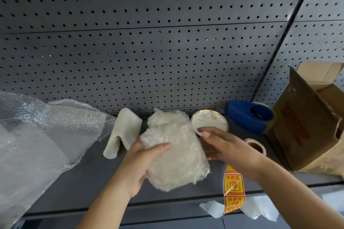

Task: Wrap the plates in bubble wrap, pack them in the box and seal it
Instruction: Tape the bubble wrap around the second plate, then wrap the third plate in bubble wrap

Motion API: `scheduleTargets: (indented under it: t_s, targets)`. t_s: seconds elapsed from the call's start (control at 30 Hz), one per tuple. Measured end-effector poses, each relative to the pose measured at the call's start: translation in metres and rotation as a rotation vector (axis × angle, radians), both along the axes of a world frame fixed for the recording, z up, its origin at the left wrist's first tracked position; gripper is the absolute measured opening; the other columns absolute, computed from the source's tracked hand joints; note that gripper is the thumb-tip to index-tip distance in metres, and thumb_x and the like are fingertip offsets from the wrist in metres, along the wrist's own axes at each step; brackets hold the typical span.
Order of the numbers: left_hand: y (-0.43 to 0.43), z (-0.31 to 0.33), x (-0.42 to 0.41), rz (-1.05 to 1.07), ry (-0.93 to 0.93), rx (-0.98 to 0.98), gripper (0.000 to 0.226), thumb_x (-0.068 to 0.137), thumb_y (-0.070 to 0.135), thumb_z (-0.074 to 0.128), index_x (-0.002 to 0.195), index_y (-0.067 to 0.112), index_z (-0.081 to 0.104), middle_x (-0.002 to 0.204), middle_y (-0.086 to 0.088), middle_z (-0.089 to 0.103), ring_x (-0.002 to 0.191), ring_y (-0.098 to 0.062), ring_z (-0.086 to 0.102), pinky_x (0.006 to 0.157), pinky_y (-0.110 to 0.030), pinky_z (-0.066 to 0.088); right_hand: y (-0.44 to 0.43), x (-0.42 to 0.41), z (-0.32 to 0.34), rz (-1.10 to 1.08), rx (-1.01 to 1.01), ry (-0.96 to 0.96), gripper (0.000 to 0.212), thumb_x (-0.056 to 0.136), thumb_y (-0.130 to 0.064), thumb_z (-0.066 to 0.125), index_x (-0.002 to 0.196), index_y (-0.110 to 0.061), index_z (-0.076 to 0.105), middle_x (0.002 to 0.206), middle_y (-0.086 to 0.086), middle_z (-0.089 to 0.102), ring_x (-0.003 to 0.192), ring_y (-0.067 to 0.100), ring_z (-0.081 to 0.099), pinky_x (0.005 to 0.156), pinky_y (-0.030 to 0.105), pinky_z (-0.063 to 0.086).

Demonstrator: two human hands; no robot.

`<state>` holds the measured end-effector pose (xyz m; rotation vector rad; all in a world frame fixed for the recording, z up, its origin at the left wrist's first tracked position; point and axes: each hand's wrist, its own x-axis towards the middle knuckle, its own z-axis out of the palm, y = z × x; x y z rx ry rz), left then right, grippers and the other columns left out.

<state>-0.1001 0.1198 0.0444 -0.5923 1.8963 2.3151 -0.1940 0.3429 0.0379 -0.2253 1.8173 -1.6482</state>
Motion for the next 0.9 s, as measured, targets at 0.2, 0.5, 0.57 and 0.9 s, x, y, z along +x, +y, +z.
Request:
scheduleTargets:
  t_s: [0.2,0.5,0.57,0.9]
  targets:
    - [-0.03,0.013,-0.075,0.038,0.007,-0.12,0.031,0.085,0.022,0.082,0.113,0.018,0.069,0.104,-0.002,0.079,0.1,-0.024,0.075,0.08,-0.034,0.059,-0.052,-0.027,0.004,-0.175,-0.009,0.122,0.017,0.1,-0.025,0.061,0.114,-0.018,0.068,0.115,0.014,0.071,0.109,0.038,0.067,0.093,0.054,0.056]
    - [-0.046,-0.037,-0.153,0.041,-0.055,-0.655,0.074,0.082,0.036,0.085,0.141,0.016,0.047,0.137,-0.001,0.056,0.118,-0.021,0.057,0.098,-0.035,0.049,-0.086,-0.078,-0.026,-0.261,0.295,0.21,0.019,0.093,-0.023,0.06,0.112,-0.022,0.066,0.1,0.002,0.072,0.094,0.023,0.07,0.091,0.049,0.057]
    - [-0.047,-0.042,-0.154,0.044,-0.033,-0.683,0.072,0.083,0.036,0.083,0.143,0.019,0.047,0.141,-0.001,0.053,0.12,-0.02,0.055,0.096,-0.032,0.046,-0.087,-0.08,-0.032,-0.248,0.313,0.213,0.018,0.093,-0.022,0.057,0.109,-0.023,0.065,0.101,0.004,0.072,0.095,0.025,0.069,0.092,0.048,0.057]
    - [-0.075,0.015,-0.033,0.37,0.429,-0.863,0.03,0.097,0.027,0.068,0.126,0.029,0.061,0.126,0.024,0.059,0.122,0.011,0.05,0.104,-0.015,0.039,-0.03,-0.059,-0.021,-0.451,0.317,0.463,0.032,0.101,-0.023,0.053,0.132,-0.028,0.057,0.125,-0.004,0.063,0.112,0.019,0.057,0.092,0.035,0.041]
